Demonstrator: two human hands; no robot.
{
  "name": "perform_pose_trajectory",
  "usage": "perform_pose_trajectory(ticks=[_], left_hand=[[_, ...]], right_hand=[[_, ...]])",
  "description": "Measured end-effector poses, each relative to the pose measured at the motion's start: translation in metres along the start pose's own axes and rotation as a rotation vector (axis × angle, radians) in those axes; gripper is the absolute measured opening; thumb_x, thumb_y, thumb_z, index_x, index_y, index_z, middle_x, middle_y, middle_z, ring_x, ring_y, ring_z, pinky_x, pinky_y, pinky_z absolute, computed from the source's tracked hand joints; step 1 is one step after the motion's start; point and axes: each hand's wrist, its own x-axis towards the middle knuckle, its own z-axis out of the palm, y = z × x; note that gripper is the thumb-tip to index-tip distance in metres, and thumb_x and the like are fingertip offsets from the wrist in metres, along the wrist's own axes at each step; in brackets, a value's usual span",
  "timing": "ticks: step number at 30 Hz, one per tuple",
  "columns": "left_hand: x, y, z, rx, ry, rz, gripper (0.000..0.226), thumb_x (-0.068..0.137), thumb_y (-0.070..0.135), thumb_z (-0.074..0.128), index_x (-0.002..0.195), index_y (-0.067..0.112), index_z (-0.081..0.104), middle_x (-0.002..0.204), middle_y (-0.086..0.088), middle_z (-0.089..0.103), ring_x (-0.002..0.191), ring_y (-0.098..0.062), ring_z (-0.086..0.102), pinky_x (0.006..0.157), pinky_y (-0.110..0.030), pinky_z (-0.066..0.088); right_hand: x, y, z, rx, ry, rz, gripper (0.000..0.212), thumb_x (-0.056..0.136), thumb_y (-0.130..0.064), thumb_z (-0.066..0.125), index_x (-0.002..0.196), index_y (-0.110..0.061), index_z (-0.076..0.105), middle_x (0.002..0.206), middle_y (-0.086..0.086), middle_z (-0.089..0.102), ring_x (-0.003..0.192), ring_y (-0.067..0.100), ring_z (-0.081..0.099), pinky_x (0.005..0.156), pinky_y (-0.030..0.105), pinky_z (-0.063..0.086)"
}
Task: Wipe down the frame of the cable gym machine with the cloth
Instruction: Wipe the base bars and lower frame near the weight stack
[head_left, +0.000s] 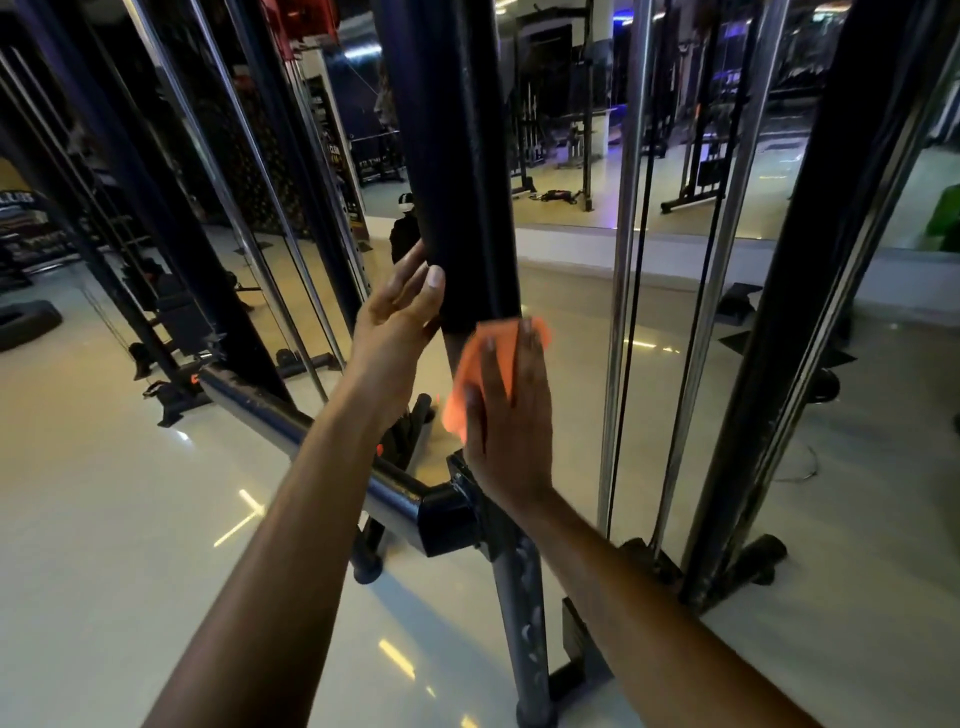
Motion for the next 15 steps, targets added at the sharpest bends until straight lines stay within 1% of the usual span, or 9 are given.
perform_pose_trajectory(ticks=[2, 3, 5, 7, 8, 9, 11, 13, 15], left_hand=[[-0.010, -0.013, 0.003, 0.017, 0.028, -0.018, 0.055, 0.107, 0.033, 0.067, 0.159, 0.035, 0.048, 0.158, 0.007, 0.058, 0.145, -0.011, 0.055, 0.125, -0.043, 0.040], [-0.015, -0.019, 0.005, 0.019, 0.049, -0.033, 0.052, 0.106, 0.033, 0.068, 0.155, 0.038, 0.051, 0.157, 0.008, 0.058, 0.144, -0.009, 0.055, 0.126, -0.042, 0.040], [-0.020, -0.029, 0.008, 0.018, 0.071, -0.065, 0.042, 0.106, 0.034, 0.067, 0.145, 0.046, 0.056, 0.154, 0.012, 0.060, 0.142, -0.007, 0.056, 0.125, -0.043, 0.040], [-0.021, -0.035, 0.009, 0.026, 0.084, -0.100, 0.036, 0.107, 0.034, 0.065, 0.139, 0.049, 0.058, 0.146, 0.017, 0.065, 0.138, -0.006, 0.060, 0.122, -0.046, 0.042], [-0.021, -0.037, 0.009, 0.013, 0.094, -0.109, 0.038, 0.107, 0.034, 0.065, 0.143, 0.047, 0.058, 0.145, 0.017, 0.065, 0.138, -0.008, 0.061, 0.120, -0.047, 0.045], [-0.021, -0.039, 0.009, -0.006, 0.103, -0.115, 0.044, 0.107, 0.034, 0.065, 0.149, 0.042, 0.055, 0.148, 0.015, 0.063, 0.139, -0.012, 0.060, 0.118, -0.049, 0.048], [-0.021, -0.043, 0.009, -0.015, 0.120, -0.119, 0.055, 0.107, 0.033, 0.066, 0.159, 0.034, 0.048, 0.156, 0.008, 0.056, 0.142, -0.017, 0.058, 0.117, -0.050, 0.050], [-0.023, -0.047, 0.011, -0.005, 0.143, -0.114, 0.055, 0.106, 0.034, 0.066, 0.159, 0.035, 0.048, 0.156, 0.009, 0.057, 0.143, -0.015, 0.057, 0.119, -0.049, 0.048], [-0.026, -0.052, 0.014, 0.016, 0.149, -0.109, 0.051, 0.107, 0.036, 0.065, 0.156, 0.039, 0.052, 0.154, 0.012, 0.060, 0.142, -0.010, 0.057, 0.120, -0.046, 0.046]], right_hand=[[-0.047, 0.014, 0.003, -0.017, -0.071, 0.010, 0.062, 0.118, -0.043, 0.037, 0.171, -0.025, 0.009, 0.182, 0.015, 0.000, 0.166, 0.044, 0.015, 0.120, 0.066, 0.041], [-0.057, 0.017, 0.004, -0.014, -0.089, 0.009, 0.061, 0.119, -0.044, 0.034, 0.171, -0.027, 0.007, 0.182, 0.013, -0.002, 0.166, 0.045, 0.017, 0.118, 0.067, 0.043], [-0.042, 0.013, 0.001, 0.026, -0.086, 0.018, 0.061, 0.119, -0.049, 0.028, 0.172, -0.031, 0.003, 0.182, 0.014, 0.001, 0.166, 0.044, 0.017, 0.120, 0.066, 0.041], [-0.004, 0.002, -0.005, 0.092, -0.042, 0.036, 0.062, 0.118, -0.049, 0.028, 0.173, -0.030, 0.004, 0.181, 0.018, 0.005, 0.167, 0.040, 0.013, 0.126, 0.062, 0.034], [0.015, -0.003, -0.008, 0.127, -0.019, 0.033, 0.062, 0.118, -0.048, 0.030, 0.172, -0.026, 0.009, 0.181, 0.019, 0.006, 0.168, 0.039, 0.012, 0.128, 0.060, 0.032], [0.029, -0.007, -0.009, 0.144, 0.003, 0.021, 0.062, 0.117, -0.046, 0.033, 0.170, -0.023, 0.013, 0.181, 0.019, 0.006, 0.168, 0.038, 0.012, 0.130, 0.058, 0.030], [0.041, -0.006, -0.010, 0.147, 0.026, -0.004, 0.062, 0.116, -0.041, 0.040, 0.169, -0.020, 0.016, 0.181, 0.018, 0.007, 0.168, 0.038, 0.011, 0.132, 0.054, 0.027], [0.025, 0.002, -0.005, 0.134, 0.013, -0.019, 0.063, 0.116, -0.039, 0.040, 0.171, -0.022, 0.013, 0.181, 0.019, 0.007, 0.168, 0.038, 0.012, 0.133, 0.052, 0.025], [-0.013, 0.018, 0.004, 0.098, -0.044, -0.042, 0.062, 0.119, -0.043, 0.033, 0.172, -0.027, 0.005, 0.181, 0.016, 0.000, 0.167, 0.041, 0.013, 0.132, 0.055, 0.027]])
